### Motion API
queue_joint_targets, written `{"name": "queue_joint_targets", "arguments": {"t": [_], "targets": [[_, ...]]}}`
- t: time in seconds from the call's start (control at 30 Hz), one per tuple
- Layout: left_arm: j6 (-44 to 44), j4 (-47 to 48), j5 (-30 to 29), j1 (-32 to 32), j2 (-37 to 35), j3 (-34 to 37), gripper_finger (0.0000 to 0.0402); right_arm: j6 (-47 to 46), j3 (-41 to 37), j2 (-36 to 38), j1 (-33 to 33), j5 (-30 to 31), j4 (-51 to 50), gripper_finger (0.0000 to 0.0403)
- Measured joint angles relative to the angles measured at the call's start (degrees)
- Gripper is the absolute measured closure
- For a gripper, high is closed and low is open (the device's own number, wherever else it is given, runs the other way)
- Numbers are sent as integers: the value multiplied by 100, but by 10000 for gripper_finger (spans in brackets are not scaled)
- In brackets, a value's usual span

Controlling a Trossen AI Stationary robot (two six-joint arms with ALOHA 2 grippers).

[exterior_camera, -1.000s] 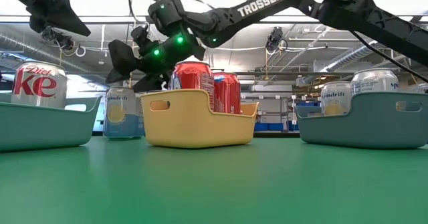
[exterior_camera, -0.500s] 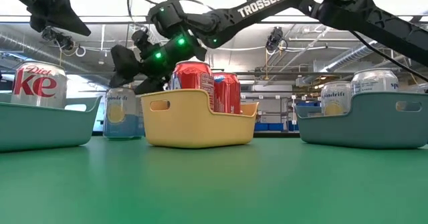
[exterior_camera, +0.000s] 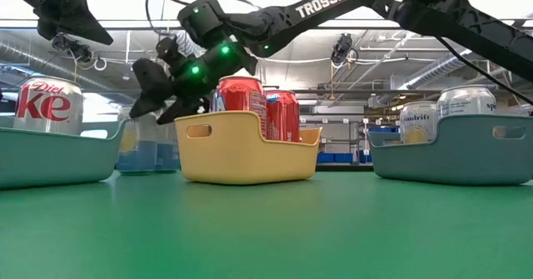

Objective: Sort soda cans
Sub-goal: Put the bottom blue and white soda can into the blue bin

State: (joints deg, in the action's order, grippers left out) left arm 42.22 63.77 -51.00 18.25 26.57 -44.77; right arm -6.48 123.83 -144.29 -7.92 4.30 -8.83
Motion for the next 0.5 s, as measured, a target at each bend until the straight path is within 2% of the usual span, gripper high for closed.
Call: {"name": "queue_joint_targets", "arguments": {"t": [0.27, 0.5], "targets": [[0, 0, 0, 0, 0, -1, 401, -97, 0, 0, -38, 41, 772, 62], [0, -7, 2, -1, 0, -1, 401, 4, 2, 0, -144, -77, 1034, 61]]}}
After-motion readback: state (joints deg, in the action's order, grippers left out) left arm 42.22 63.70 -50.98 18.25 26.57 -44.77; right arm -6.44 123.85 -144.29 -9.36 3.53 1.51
